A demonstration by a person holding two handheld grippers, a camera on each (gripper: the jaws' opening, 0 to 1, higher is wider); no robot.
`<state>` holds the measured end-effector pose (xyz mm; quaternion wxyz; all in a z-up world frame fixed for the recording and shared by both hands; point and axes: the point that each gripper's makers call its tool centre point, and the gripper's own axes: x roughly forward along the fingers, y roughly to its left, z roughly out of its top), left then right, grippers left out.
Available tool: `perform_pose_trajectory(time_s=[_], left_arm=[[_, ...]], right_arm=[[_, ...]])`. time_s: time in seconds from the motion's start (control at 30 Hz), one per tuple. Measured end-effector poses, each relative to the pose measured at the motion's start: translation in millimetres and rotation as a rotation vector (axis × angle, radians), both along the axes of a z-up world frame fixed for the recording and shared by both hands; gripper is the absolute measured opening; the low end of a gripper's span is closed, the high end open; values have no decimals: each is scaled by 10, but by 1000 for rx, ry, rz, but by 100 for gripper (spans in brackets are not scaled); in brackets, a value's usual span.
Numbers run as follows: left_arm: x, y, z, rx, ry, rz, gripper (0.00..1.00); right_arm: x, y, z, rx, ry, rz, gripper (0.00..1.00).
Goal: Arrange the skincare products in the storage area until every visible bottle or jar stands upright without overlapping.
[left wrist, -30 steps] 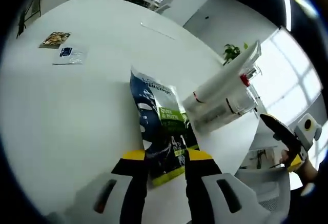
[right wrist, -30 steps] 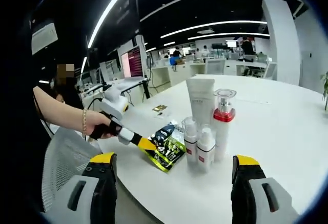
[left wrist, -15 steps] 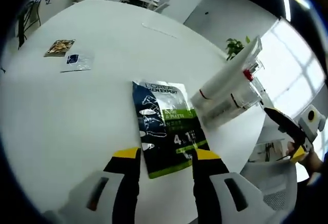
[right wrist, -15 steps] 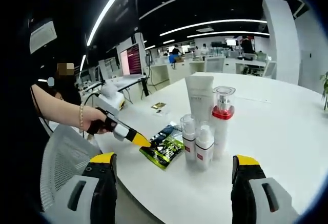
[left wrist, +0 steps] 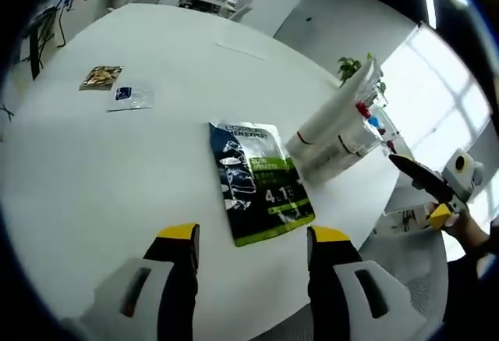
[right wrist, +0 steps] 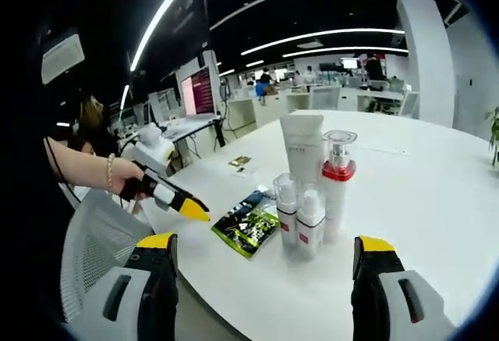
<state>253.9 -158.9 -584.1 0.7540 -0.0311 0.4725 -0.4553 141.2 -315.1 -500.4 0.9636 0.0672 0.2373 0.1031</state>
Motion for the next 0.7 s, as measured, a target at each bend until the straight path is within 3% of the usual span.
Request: perform_pose_trajectory(time_s=[0.17,0.4,0.53,0.7], left_arm=[[13,185,71,54,-38,16,59],[397,307,63,141,-97,67,76],[540,231,71,143,-87,64,85],[669,188,37,172,-91,42,89]], right_arm=[[5,13,-14,-5,3,5,99],[13,12,6,-6,-6,1,99],[16,5,9,-7,-9,-2,99],[18,-2,20,-1,-12,-8,99]])
